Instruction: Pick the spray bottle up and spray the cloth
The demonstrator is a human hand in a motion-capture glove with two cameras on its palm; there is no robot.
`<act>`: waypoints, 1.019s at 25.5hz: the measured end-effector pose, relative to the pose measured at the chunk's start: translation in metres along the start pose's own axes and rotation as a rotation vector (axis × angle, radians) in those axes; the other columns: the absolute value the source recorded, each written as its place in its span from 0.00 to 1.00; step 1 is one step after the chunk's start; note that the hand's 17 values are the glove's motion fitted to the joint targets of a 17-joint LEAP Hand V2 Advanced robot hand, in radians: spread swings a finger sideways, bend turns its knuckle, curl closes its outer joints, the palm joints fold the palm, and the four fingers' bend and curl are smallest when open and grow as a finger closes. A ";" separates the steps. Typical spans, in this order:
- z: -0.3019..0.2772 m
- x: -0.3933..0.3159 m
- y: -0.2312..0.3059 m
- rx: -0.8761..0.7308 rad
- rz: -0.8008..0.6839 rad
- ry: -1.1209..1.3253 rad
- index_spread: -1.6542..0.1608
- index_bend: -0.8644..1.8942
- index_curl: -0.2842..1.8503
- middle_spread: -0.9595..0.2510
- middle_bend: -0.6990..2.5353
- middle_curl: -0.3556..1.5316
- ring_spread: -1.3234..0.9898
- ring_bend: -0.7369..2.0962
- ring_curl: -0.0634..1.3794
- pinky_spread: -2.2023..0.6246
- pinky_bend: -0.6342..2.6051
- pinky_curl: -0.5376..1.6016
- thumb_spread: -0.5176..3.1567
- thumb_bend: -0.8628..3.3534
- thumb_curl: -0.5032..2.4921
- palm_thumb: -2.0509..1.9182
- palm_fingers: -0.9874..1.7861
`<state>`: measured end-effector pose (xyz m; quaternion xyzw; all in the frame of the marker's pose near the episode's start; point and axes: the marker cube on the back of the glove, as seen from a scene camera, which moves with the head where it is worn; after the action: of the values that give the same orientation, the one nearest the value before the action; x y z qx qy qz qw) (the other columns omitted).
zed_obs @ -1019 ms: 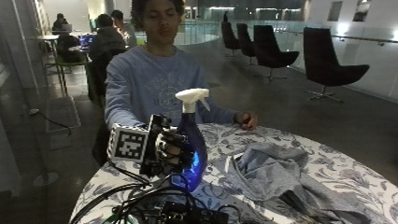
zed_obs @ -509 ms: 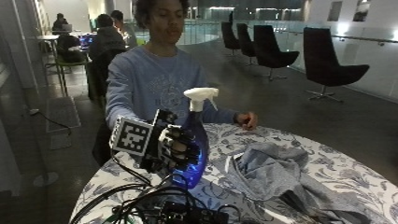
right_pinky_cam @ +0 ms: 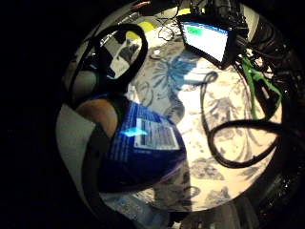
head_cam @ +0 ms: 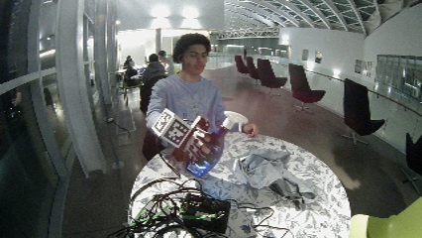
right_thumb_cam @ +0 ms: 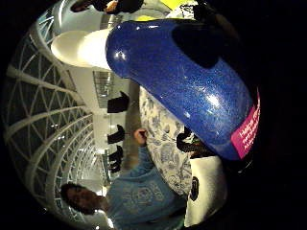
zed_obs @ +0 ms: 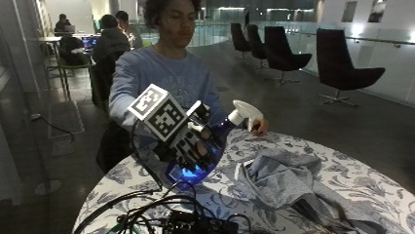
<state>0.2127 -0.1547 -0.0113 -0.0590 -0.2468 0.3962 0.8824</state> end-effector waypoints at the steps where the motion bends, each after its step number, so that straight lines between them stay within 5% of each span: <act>1: 0.001 -0.002 -0.002 -0.024 0.011 0.029 0.73 0.34 0.21 0.75 0.31 0.40 0.56 0.47 0.30 0.84 0.31 0.42 0.37 0.20 0.33 0.76 0.67; 26: 0.019 -0.044 -0.024 -0.242 0.132 0.403 0.72 0.33 0.20 0.76 0.31 0.40 0.56 0.47 0.30 0.83 0.31 0.42 0.36 0.20 0.35 0.76 0.69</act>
<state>0.1949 -0.2042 -0.0050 -0.2579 -0.1072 0.4007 0.8726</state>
